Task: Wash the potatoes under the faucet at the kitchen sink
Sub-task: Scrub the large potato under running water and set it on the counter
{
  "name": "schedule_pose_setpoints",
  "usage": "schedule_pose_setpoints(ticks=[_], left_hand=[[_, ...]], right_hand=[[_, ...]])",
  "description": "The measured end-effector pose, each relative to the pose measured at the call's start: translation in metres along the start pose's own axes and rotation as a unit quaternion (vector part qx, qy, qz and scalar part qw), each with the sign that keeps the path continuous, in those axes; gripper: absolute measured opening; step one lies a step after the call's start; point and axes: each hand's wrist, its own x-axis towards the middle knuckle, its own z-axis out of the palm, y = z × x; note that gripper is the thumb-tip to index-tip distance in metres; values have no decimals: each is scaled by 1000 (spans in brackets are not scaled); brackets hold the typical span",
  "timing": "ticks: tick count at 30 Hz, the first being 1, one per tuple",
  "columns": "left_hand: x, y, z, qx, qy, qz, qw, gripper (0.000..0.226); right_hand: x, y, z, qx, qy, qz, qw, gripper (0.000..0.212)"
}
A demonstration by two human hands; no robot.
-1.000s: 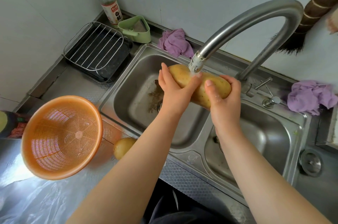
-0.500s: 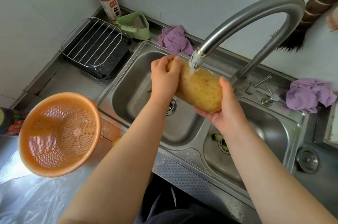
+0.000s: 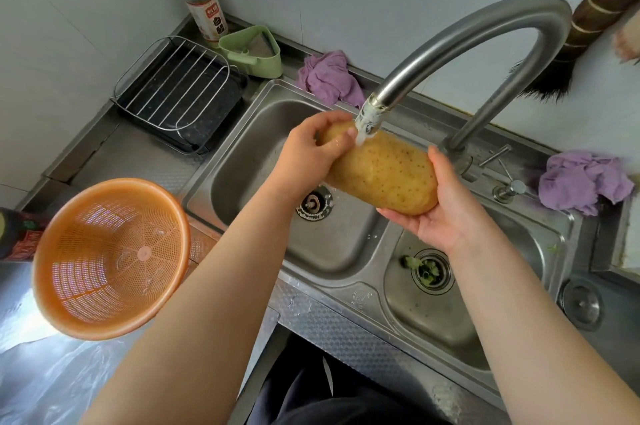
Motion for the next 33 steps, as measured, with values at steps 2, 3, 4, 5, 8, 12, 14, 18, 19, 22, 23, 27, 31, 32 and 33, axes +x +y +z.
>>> schedule_pose_setpoints(ticks=[2, 3, 4, 5, 8, 12, 14, 18, 19, 22, 23, 27, 31, 32, 33], left_hand=[[0, 6, 0, 14, 13, 13, 1000, 16], [-1, 8, 0, 19, 19, 20, 999, 20], [-2, 10, -1, 25, 15, 22, 999, 24], [-1, 10, -3, 30, -3, 19, 999, 28], [2, -2, -13, -8, -146, 0, 989, 66], [-1, 4, -8, 87, -187, 39, 978, 93], [0, 10, 2, 95, -123, 67, 986, 77], [2, 8, 15, 16, -4, 58, 998, 32], [2, 11, 16, -27, 36, 27, 999, 17], [6, 13, 18, -64, 88, -49, 993, 21], [7, 13, 17, -66, 91, -66, 991, 25], [3, 14, 8, -56, 67, -52, 995, 31], [-9, -3, -2, 119, -85, 83, 986, 81], [-11, -5, -1, 150, -101, 102, 978, 91], [-13, -6, 0, 153, -100, 111, 977, 98]], right_hand=[[-1, -2, -2, 4, -8, 13, 1000, 57], [-2, -3, -2, 6, -12, 22, 1000, 57], [-2, -3, -2, 8, -13, 32, 999, 58], [-1, -4, -2, 12, -13, 43, 999, 59], [1, -6, -5, 33, -17, 87, 995, 66], [1, 1, -7, 57, -50, 125, 989, 72], [0, 7, -7, 68, -64, 104, 990, 71], [0, 14, -7, 94, -84, 21, 992, 64], [-1, 17, -6, 86, -89, -3, 992, 62], [-7, 31, 1, 68, -84, -83, 991, 62], [-8, 36, 4, 64, -79, -107, 989, 65], [-11, 35, 14, 52, -50, -140, 988, 64], [-13, 15, 15, 60, -24, -63, 996, 58], [-15, 11, 16, 62, -23, -51, 996, 58], [-16, 10, 16, 66, -26, -40, 997, 59]])
